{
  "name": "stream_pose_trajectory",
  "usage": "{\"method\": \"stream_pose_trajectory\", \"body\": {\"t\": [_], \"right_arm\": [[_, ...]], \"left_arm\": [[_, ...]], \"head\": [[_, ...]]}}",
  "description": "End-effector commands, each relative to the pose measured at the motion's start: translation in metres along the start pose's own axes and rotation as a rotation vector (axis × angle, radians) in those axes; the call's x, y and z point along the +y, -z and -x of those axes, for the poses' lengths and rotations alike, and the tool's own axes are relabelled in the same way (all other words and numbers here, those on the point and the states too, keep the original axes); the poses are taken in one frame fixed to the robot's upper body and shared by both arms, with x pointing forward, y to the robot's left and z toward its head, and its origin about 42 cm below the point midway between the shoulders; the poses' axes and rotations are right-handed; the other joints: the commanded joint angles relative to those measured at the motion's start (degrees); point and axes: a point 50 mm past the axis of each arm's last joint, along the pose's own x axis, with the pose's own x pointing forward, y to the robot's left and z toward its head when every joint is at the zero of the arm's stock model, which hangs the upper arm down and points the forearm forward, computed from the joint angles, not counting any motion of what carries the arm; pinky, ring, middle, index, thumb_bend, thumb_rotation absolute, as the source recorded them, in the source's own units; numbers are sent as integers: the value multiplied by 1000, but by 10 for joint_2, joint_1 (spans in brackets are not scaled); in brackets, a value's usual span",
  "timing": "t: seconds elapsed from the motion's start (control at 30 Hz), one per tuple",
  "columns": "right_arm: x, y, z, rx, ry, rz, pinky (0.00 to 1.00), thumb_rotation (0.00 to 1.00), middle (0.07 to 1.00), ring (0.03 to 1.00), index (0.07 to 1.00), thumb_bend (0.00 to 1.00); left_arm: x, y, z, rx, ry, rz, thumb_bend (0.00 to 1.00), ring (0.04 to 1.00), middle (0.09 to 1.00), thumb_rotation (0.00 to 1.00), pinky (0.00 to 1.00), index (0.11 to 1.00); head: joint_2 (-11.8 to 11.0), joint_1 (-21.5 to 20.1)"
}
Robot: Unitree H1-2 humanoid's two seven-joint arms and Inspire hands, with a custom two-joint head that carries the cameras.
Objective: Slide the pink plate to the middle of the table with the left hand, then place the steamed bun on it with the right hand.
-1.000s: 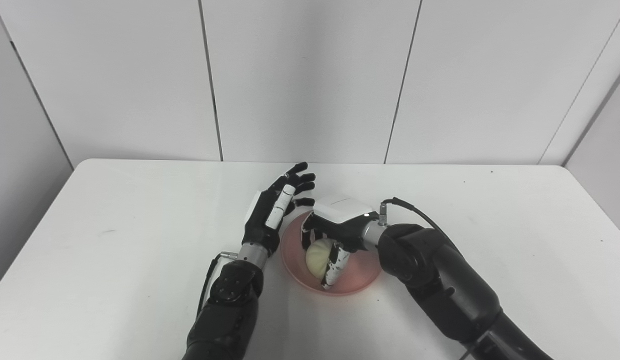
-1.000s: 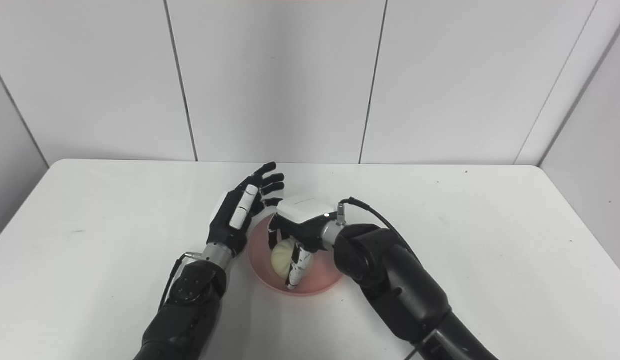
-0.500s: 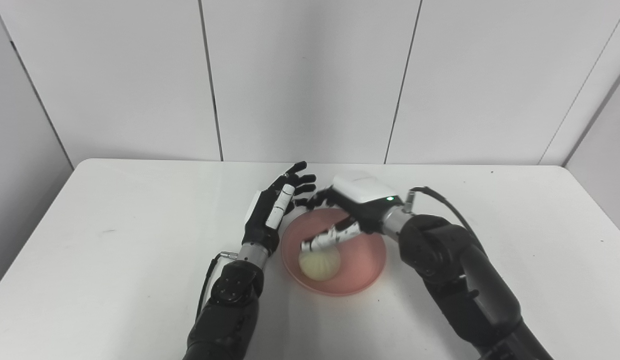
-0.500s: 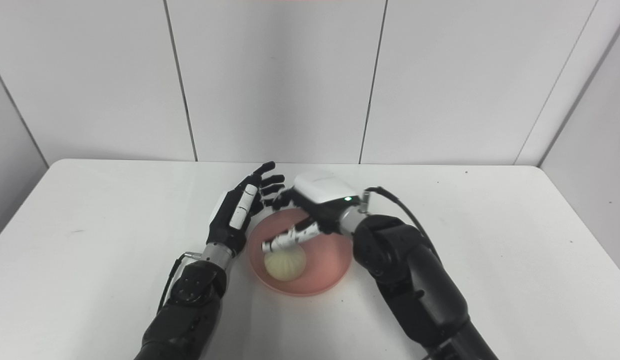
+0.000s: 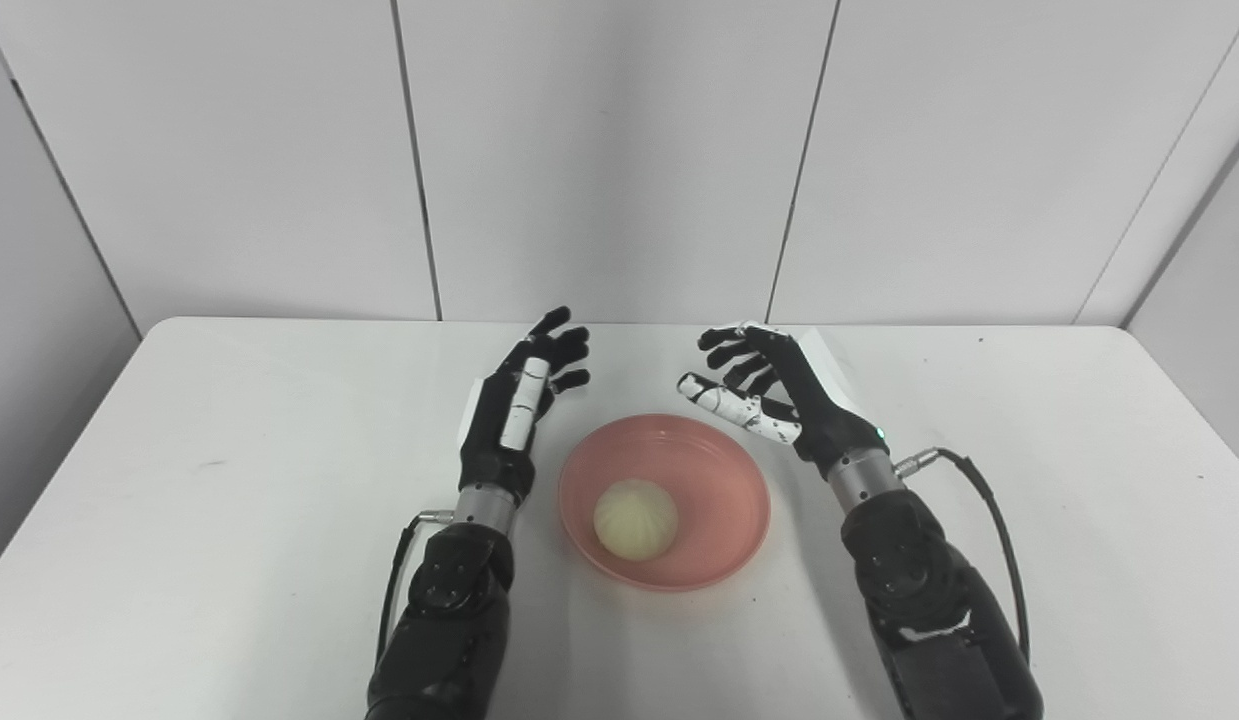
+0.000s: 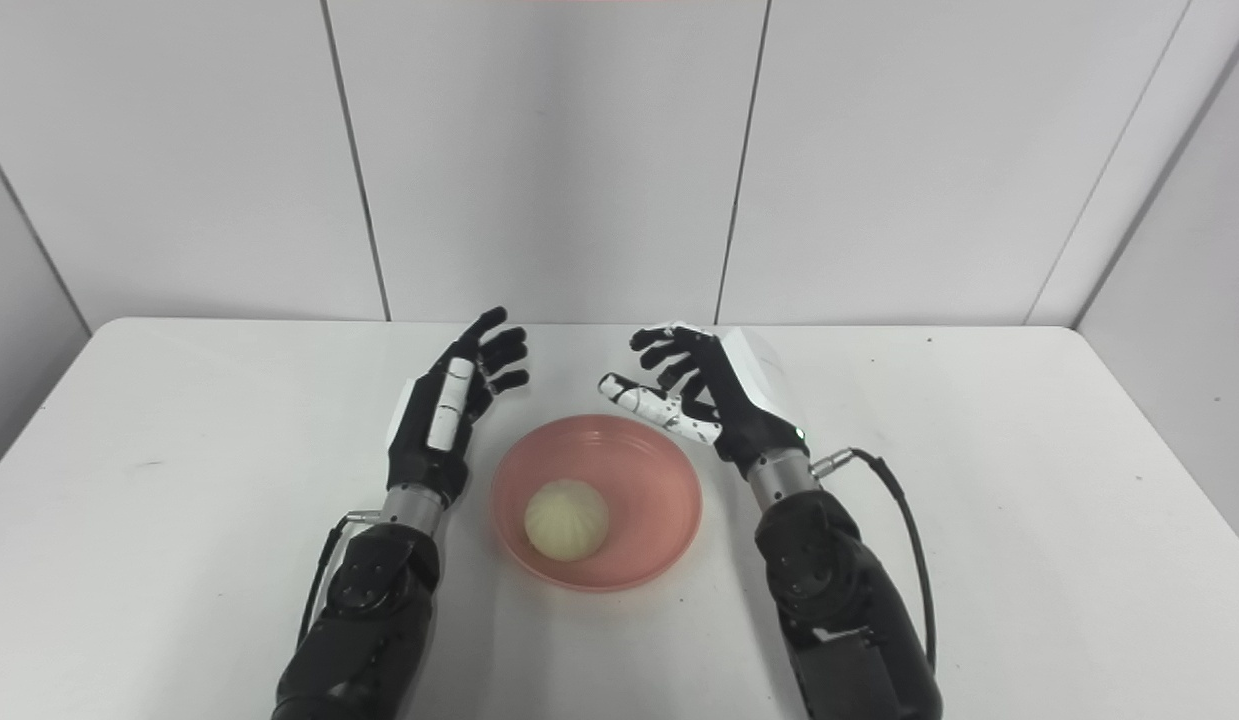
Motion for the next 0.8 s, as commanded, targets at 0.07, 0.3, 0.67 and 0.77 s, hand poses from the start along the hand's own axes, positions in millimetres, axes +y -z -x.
{"method": "stream_pose_trajectory", "body": {"t": [0.07, 0.3, 0.67, 0.77], "right_arm": [[3, 0, -7, 24, 62, -275, 541, 994, 684, 619, 692, 691], [37, 46, 8, 82, 246, -643, 820, 1000, 893, 886, 853, 751], [64, 70, 13, 115, 194, -590, 997, 1000, 976, 992, 940, 738], [65, 72, 12, 107, 187, -550, 1000, 1000, 980, 1000, 951, 807]], "left_arm": [[-2, 5, 10, -1, -56, 38, 862, 846, 816, 835, 801, 788], [1, 8, 15, 52, -209, -1, 752, 962, 940, 956, 943, 908], [2, 11, 20, 162, -317, -22, 744, 1000, 1000, 1000, 1000, 1000], [4, 11, 21, 191, -312, -42, 752, 1000, 1000, 1000, 1000, 1000]], "head": [[2, 1], [4, 3], [6, 11], [6, 9]]}}
